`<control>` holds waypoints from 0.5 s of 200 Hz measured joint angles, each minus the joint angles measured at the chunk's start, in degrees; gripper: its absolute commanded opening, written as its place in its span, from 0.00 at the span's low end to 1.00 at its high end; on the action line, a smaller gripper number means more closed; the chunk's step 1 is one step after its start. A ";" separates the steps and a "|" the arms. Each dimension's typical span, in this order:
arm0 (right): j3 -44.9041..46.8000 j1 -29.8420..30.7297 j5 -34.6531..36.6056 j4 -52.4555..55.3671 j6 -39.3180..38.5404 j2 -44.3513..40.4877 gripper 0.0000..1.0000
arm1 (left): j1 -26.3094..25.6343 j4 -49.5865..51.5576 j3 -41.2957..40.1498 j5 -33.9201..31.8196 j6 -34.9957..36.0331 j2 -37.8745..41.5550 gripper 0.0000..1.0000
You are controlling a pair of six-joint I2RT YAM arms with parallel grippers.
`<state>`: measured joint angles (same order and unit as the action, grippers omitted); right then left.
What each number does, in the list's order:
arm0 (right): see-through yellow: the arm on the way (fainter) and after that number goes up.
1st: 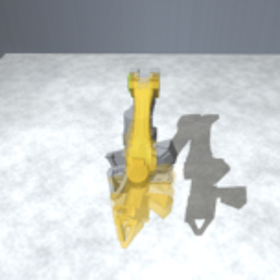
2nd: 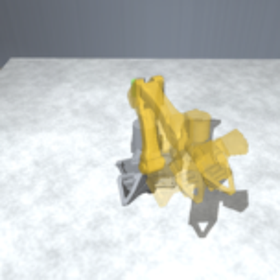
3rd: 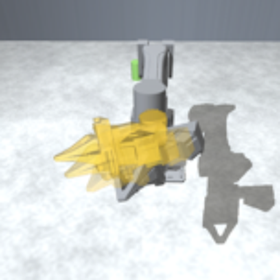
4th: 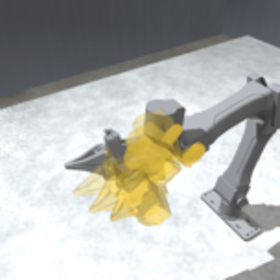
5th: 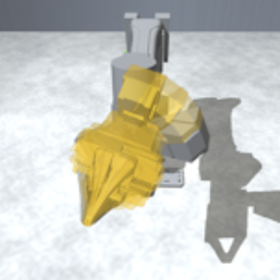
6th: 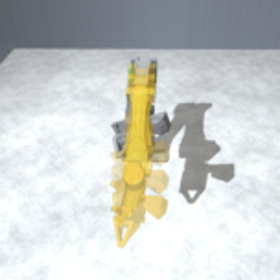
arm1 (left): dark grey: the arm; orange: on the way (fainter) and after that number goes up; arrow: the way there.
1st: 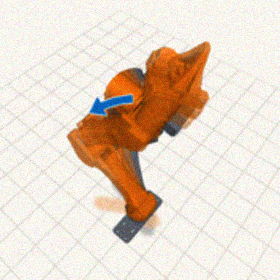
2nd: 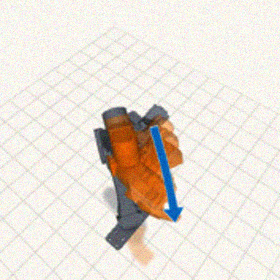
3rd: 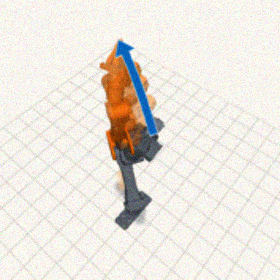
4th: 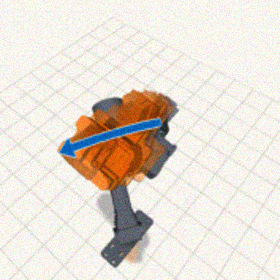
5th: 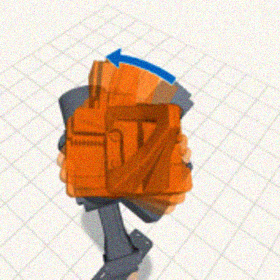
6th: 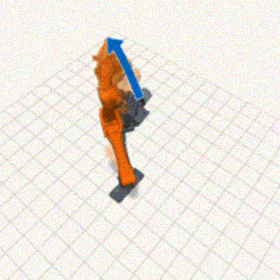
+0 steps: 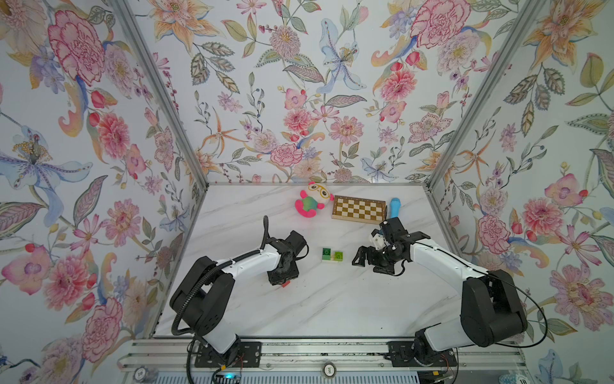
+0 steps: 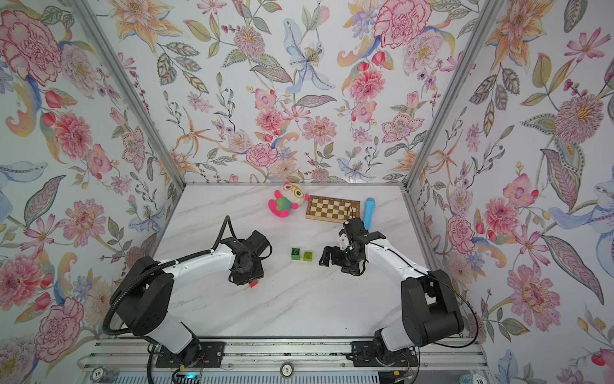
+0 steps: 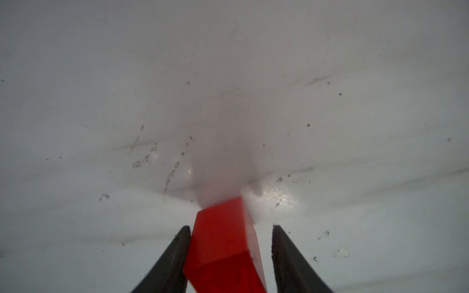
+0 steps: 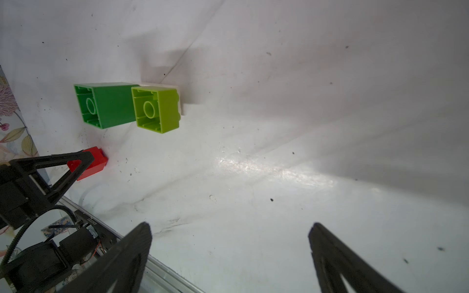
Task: Assemble the letter r with lego
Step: Pick up the lego brick from the center of the board.
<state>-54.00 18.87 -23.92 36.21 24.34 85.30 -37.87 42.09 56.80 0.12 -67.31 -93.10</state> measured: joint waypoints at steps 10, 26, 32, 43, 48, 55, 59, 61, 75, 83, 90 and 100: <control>-0.66 0.00 -0.13 0.00 -0.15 0.28 0.99 | 0.00 -0.39 -0.24 0.13 -0.92 0.24 0.54; -1.57 0.00 -0.22 0.17 -0.20 0.57 0.99 | -0.02 -1.01 -0.79 0.15 -2.45 0.94 0.54; -1.88 0.00 -0.33 0.22 -0.35 0.63 0.99 | -0.02 -1.20 -1.05 0.15 -3.02 1.27 0.54; -2.27 0.00 -0.37 0.22 -0.48 0.72 0.99 | -0.07 -1.46 -1.55 0.15 -4.20 1.99 0.54; -2.38 0.00 -0.39 0.20 -0.59 0.76 0.99 | -0.13 -1.68 -1.88 0.15 -4.72 2.43 0.54; -2.58 0.00 -0.52 0.31 -0.63 0.85 0.99 | -0.28 -1.79 -2.25 0.15 -5.33 3.04 0.54; -2.64 0.00 -0.59 0.33 -0.72 0.87 0.99 | -0.42 -1.84 -2.43 0.15 -5.68 3.39 0.54; -2.67 0.00 -0.61 0.35 -0.79 0.90 0.99 | -0.44 -1.86 -2.49 0.15 -5.84 3.56 0.54; -2.71 0.00 -0.76 0.48 -1.09 1.07 0.99 | -0.74 -2.10 -2.84 0.15 -6.93 4.22 0.53; -2.71 0.00 -0.76 0.61 -1.27 1.11 0.99 | -0.96 -2.49 -3.06 0.15 -7.43 4.28 0.53; -2.71 0.00 -0.76 0.72 -1.46 1.18 0.99 | -1.14 -2.80 -3.28 0.15 -7.78 4.28 0.52; -2.71 0.00 -0.76 0.87 -1.66 1.25 0.99 | -1.38 -3.21 -3.72 0.15 -8.28 4.28 0.51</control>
<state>-56.71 18.87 -24.69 37.08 22.68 86.54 -39.24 38.87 53.08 0.27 -75.59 -88.82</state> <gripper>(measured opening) 0.992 0.524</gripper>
